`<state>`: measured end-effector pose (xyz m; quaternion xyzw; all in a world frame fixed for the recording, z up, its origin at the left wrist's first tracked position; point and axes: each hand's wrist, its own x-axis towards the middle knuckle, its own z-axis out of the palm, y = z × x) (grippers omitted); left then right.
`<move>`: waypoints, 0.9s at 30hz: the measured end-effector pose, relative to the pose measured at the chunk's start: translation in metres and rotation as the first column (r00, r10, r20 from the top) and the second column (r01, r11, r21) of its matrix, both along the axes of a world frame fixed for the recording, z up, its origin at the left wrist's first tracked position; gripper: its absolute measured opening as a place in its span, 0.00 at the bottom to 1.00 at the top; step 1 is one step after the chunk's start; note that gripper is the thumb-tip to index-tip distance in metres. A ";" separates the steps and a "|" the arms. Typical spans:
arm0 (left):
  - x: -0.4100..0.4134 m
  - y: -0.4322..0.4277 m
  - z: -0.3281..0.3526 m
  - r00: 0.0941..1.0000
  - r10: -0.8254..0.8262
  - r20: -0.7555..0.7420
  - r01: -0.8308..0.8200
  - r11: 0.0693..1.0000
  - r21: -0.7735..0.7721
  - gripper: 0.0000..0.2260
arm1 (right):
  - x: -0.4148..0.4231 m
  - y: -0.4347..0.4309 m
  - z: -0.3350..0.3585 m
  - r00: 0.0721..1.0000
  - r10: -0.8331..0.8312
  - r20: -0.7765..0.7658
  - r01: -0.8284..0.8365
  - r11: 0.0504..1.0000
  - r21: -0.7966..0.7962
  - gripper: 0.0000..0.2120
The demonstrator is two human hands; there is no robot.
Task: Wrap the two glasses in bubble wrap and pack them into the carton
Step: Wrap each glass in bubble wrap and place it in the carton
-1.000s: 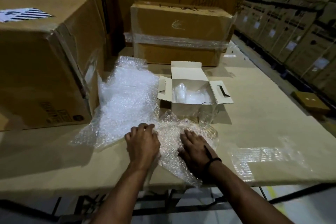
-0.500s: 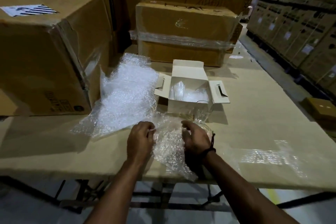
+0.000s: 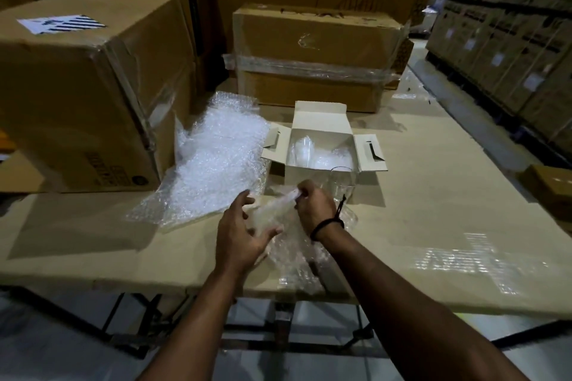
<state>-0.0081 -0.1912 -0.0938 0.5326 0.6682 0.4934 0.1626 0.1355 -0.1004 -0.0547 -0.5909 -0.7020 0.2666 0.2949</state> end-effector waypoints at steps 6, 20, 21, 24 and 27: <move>-0.008 0.006 -0.007 0.999 0.036 0.000 -0.036 0.999 0.019 0.17 | 0.002 -0.010 -0.006 0.857 -0.145 -0.494 0.018 0.968 -0.252 0.04; -0.029 0.016 -0.013 0.963 0.016 0.269 0.032 0.984 -0.174 0.22 | 0.019 -0.029 -0.012 0.973 -0.218 -0.073 0.198 0.957 -0.211 0.22; -0.033 0.015 -0.011 0.963 -0.026 0.269 0.074 0.983 -0.168 0.24 | 0.019 -0.033 -0.012 0.979 -0.198 -0.051 0.188 0.969 -0.158 0.21; -0.044 0.011 -0.010 0.962 -0.175 0.209 0.202 0.973 -0.114 0.29 | 0.015 -0.041 -0.009 0.988 -0.048 0.144 0.052 0.998 -0.022 0.36; -0.051 0.007 -0.007 0.961 -0.248 0.125 0.257 0.965 -0.060 0.29 | 0.004 -0.037 -0.006 0.917 0.051 0.395 -0.035 0.998 -0.048 0.37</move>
